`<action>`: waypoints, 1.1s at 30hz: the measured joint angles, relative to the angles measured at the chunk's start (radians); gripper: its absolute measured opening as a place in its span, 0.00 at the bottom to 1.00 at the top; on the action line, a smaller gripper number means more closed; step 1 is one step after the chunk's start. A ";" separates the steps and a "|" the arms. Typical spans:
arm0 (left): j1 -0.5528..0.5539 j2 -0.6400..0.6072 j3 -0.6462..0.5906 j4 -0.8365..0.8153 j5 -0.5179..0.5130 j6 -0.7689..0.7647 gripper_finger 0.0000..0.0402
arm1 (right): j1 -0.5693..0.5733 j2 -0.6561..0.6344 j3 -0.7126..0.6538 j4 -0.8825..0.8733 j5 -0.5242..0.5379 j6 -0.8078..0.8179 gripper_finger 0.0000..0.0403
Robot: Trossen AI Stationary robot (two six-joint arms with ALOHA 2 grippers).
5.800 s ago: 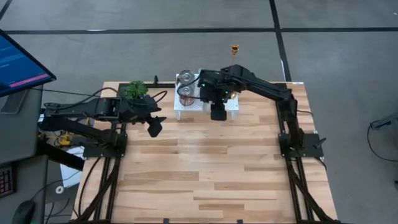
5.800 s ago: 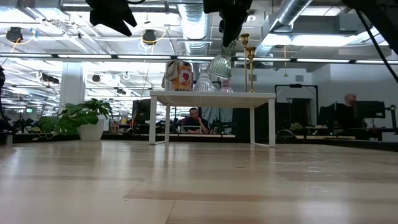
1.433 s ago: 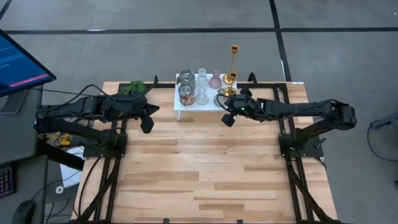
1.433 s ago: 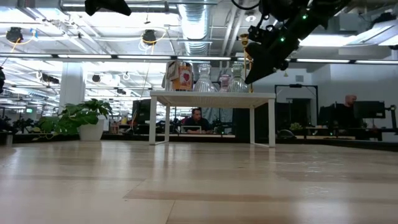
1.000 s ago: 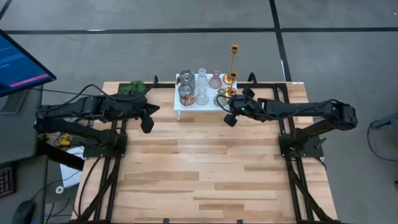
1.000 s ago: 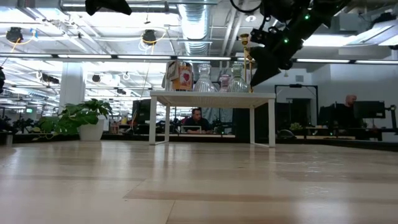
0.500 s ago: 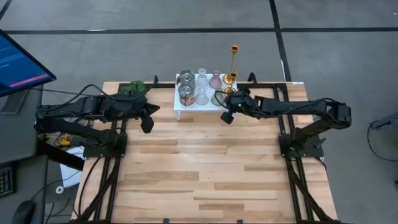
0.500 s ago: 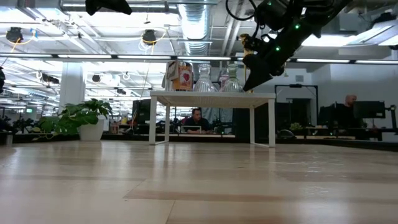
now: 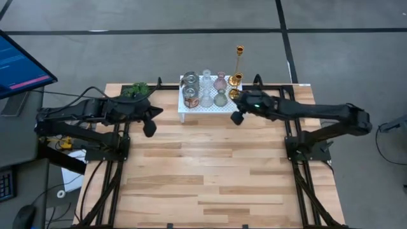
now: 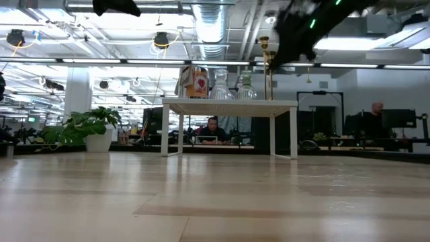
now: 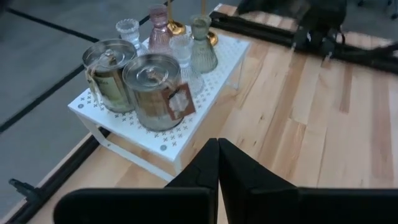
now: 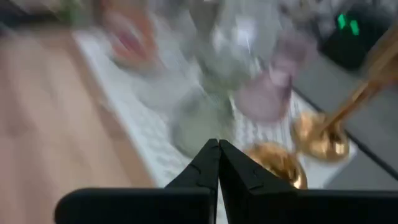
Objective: Pick & Place candle stick holders
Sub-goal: Return to Home Position
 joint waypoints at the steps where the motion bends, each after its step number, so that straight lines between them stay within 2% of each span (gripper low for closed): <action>1: 0.000 -0.015 -0.015 -0.002 0.000 0.015 0.01 | 0.018 -0.042 -0.003 0.010 0.000 -0.002 0.00; 5: 0.000 -0.127 -0.095 0.025 0.002 0.028 0.01 | 0.046 -0.206 -0.068 0.070 -0.003 -0.036 0.00; 12: 0.000 -0.376 -0.253 0.164 0.048 0.048 0.01 | 0.002 -0.512 -0.258 0.183 -0.040 -0.022 0.00; 16: 0.000 -0.453 -0.342 0.214 0.094 0.054 0.01 | -0.003 -0.651 -0.377 0.302 -0.089 0.002 0.00; 20: 0.000 -0.516 -0.408 0.260 0.131 0.049 0.01 | -0.002 -0.824 -0.458 0.333 -0.105 0.033 0.00; 28: 0.000 -0.652 -0.495 0.272 0.152 0.032 0.01 | 0.000 -1.133 -0.503 0.127 -0.028 0.124 0.00; 31: 0.000 -0.689 -0.524 0.267 0.147 0.013 0.01 | 0.001 -1.207 -0.503 0.046 -0.001 0.145 0.00; 33: 0.000 -0.681 -0.535 0.277 0.153 0.010 0.01 | -0.001 -1.207 -0.502 0.023 0.007 0.154 0.00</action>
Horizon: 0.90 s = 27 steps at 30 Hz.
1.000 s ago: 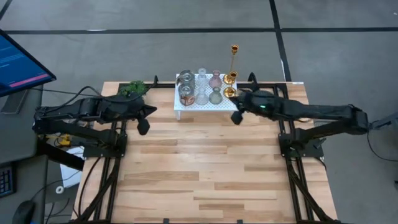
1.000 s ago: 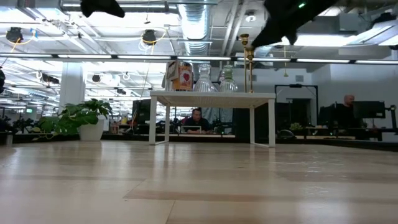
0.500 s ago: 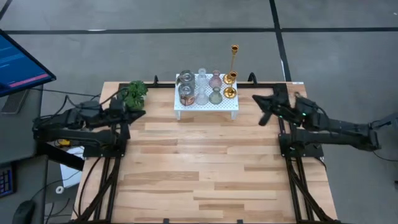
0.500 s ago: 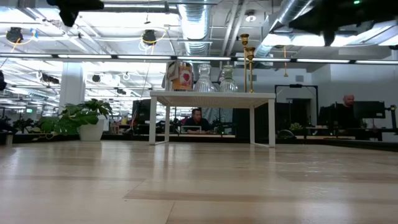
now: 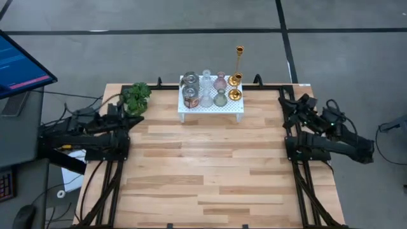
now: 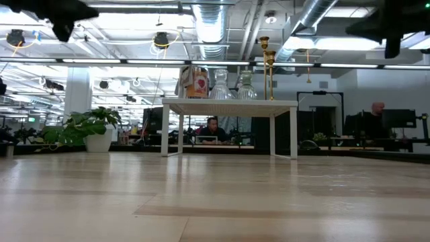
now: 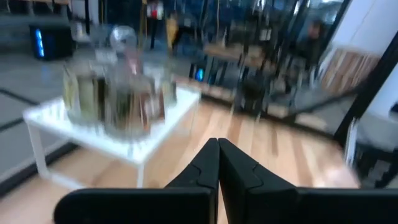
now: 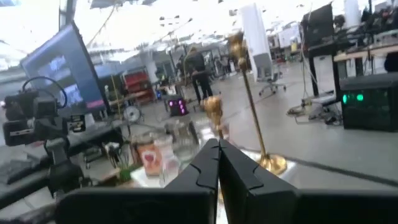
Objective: Pick & Place candle stick holders
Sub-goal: Return to Home Position
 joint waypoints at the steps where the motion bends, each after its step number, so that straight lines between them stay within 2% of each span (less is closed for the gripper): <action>1: 0.000 0.004 -0.016 -0.009 0.007 0.000 0.01 | 0.002 0.000 -0.003 -0.012 0.000 0.000 0.00; 3: 0.000 -0.001 -0.047 -0.019 0.011 -0.014 0.01 | 0.008 0.021 -0.008 0.000 0.000 0.004 0.00; 6: 0.000 -0.003 -0.089 -0.011 0.022 -0.048 0.01 | 0.019 0.051 -0.102 0.037 -0.006 0.068 0.00; 11: 0.000 -0.001 -0.163 0.030 0.055 -0.077 0.01 | 0.058 0.055 -0.302 0.298 -0.007 0.113 0.00; 14: 0.000 -0.003 -0.197 0.050 0.055 -0.098 0.01 | 0.083 0.049 -0.373 0.429 -0.007 0.113 0.00; 21: 0.000 -0.002 -0.270 0.071 0.067 -0.096 0.01 | 0.129 0.045 -0.380 0.362 -0.010 0.116 0.00; 27: 0.000 -0.001 -0.317 0.117 0.171 -0.047 0.01 | 0.145 0.046 -0.381 0.340 -0.010 0.154 0.00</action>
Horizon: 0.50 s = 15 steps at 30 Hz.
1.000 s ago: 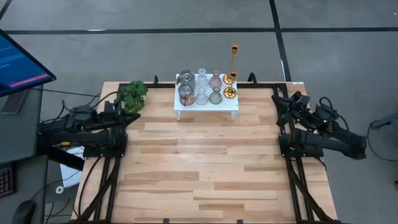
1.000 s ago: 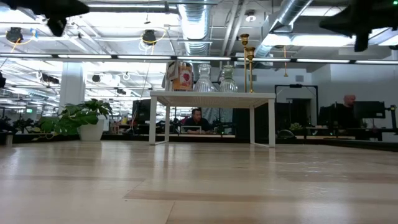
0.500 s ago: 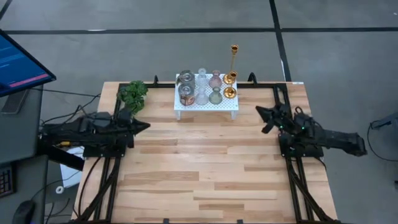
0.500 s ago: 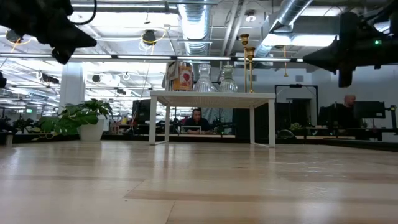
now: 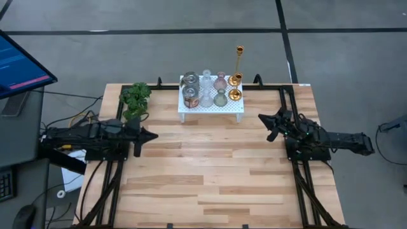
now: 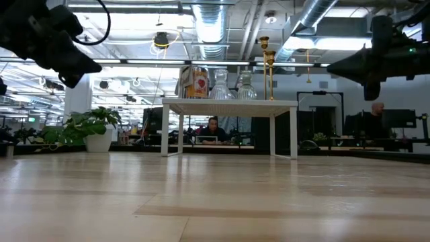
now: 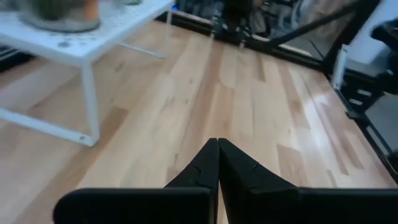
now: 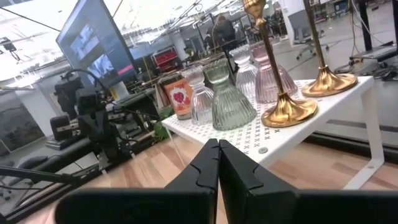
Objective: Pick & Place candle stick holders
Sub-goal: Return to Home Position
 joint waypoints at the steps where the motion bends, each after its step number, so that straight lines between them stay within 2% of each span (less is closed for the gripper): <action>1: 0.000 0.000 0.000 0.003 0.006 0.016 0.01 | 0.000 0.000 0.000 -0.002 0.000 0.001 0.00; 10: 0.000 -0.001 -0.004 0.010 -0.009 0.095 0.01 | 0.000 0.000 -0.001 -0.004 0.000 0.002 0.00; 15: 0.000 0.000 -0.090 0.086 -0.054 0.080 0.01 | 0.000 0.000 -0.001 -0.004 0.000 0.002 0.00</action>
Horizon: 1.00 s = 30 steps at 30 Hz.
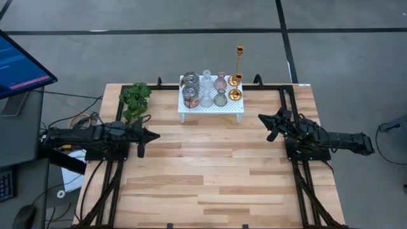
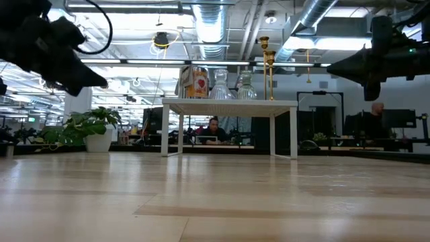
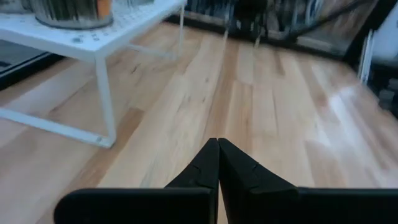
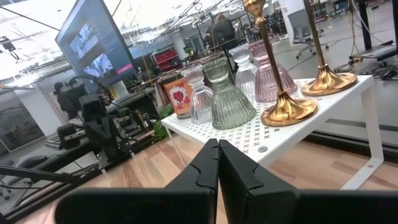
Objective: Pick & Place candle stick holders
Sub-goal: Return to Home Position
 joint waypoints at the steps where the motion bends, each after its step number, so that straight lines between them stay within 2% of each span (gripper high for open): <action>1: 0.000 -0.001 -0.027 0.052 -0.003 -0.016 0.01 | 0.000 0.000 0.000 0.000 0.000 0.000 0.00; 5: 0.000 0.001 -0.091 0.216 0.016 -0.015 0.01 | 0.000 0.000 0.000 0.000 0.000 0.000 0.00; 9: 0.002 -0.001 -0.133 0.338 -0.012 0.009 0.01 | 0.000 0.000 0.000 -0.002 0.000 0.000 0.00; 18: 0.002 -0.001 -0.133 0.354 0.071 -0.012 0.02 | 0.000 0.000 -0.001 -0.016 0.001 0.000 0.00; 30: 0.002 0.040 -0.133 0.363 0.072 -0.049 0.02 | 0.000 0.000 -0.002 -0.020 0.002 0.000 0.00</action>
